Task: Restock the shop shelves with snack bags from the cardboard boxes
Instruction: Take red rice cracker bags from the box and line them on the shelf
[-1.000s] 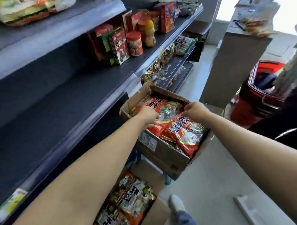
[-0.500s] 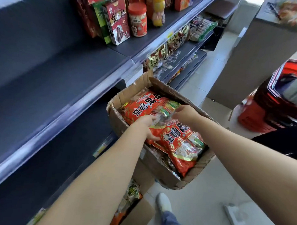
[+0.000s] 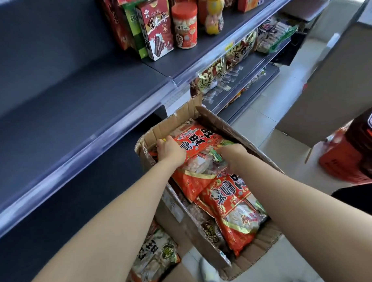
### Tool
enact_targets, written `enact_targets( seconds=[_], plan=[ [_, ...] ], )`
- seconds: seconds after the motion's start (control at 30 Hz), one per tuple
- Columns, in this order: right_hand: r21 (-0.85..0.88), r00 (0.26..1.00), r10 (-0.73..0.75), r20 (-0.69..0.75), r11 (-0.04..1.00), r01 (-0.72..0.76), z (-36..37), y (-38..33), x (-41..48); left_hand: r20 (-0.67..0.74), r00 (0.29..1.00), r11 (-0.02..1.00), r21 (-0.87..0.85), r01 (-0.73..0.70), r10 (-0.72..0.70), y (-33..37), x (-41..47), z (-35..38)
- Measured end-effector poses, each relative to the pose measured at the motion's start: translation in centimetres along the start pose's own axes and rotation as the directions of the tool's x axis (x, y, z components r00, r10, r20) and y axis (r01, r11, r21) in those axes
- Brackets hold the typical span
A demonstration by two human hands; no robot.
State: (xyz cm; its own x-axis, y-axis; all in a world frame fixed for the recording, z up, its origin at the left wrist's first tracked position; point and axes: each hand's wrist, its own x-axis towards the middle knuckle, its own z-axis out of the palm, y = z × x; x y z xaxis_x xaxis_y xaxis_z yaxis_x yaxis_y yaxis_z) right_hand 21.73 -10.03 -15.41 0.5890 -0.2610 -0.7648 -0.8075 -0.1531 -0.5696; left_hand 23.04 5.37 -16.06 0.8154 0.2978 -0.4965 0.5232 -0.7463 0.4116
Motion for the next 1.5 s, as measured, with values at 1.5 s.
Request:
enact_targets(
  seconds=[1.5],
  plan=[
    [-0.097, 0.789, -0.33, 0.518, 0.894, 0.437, 12.1, -9.4, -23.0, -0.063, 0.98, 0.638, -0.767, 0.074, -0.189, -17.9, -14.2, -23.7]
  ],
)
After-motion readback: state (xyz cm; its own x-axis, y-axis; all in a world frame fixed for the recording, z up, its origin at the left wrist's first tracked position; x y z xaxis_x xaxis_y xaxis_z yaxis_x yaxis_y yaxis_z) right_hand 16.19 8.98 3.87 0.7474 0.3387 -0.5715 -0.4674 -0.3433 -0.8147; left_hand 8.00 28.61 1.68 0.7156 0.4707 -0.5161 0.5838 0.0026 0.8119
